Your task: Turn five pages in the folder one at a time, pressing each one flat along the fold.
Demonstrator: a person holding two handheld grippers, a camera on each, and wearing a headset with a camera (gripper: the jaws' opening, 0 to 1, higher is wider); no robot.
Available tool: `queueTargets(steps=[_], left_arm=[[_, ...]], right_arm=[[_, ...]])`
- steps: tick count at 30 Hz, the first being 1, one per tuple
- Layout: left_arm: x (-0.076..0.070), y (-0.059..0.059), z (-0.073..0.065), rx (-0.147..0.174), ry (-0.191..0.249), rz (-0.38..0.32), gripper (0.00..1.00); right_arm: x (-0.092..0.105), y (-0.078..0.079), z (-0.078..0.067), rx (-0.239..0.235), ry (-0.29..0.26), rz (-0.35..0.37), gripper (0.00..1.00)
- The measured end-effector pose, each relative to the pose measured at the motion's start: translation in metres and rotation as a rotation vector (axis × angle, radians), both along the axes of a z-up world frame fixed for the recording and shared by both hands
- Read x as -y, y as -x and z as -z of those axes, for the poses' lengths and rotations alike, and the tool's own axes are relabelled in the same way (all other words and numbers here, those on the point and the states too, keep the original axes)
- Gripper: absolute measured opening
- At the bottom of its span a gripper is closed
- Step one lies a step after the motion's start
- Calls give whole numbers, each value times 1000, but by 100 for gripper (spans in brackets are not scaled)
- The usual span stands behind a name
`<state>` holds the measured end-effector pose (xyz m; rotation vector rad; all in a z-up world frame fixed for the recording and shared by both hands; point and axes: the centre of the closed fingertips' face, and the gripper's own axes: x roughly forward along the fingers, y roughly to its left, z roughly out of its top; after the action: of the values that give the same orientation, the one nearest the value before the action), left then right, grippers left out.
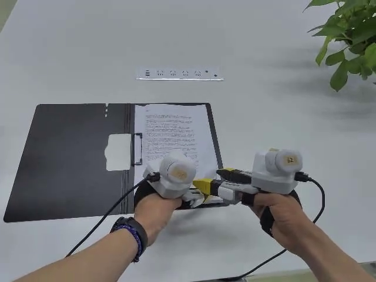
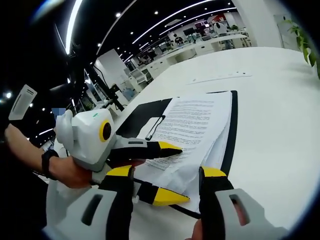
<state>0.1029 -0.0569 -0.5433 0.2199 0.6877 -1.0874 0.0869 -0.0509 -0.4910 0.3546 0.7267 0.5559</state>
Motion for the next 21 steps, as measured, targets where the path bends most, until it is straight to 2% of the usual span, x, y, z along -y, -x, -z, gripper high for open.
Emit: queueTargets(steps=[2,4,7,10,14,21], left_arm=[[2,5,-1,-16,10,18,65],[2,9,-2,-14,0,41,69],[1,12,-3,-22,-4,50,71],[-3,14,-4,-23,-10,57,71],[-11,18,-6,-15,-21,61,71],[-29,16,-14,-3,-9,16,70]], right_arm=[[1,0,-2,2,-18,8,47],[2,0,-2,0,-45,22,44],[4,-1,-2,-4,-80,53,39],[4,-1,1,-21,-119,78,38],[4,0,7,-38,-142,108,36],[3,-2,10,-55,-189,170,29]])
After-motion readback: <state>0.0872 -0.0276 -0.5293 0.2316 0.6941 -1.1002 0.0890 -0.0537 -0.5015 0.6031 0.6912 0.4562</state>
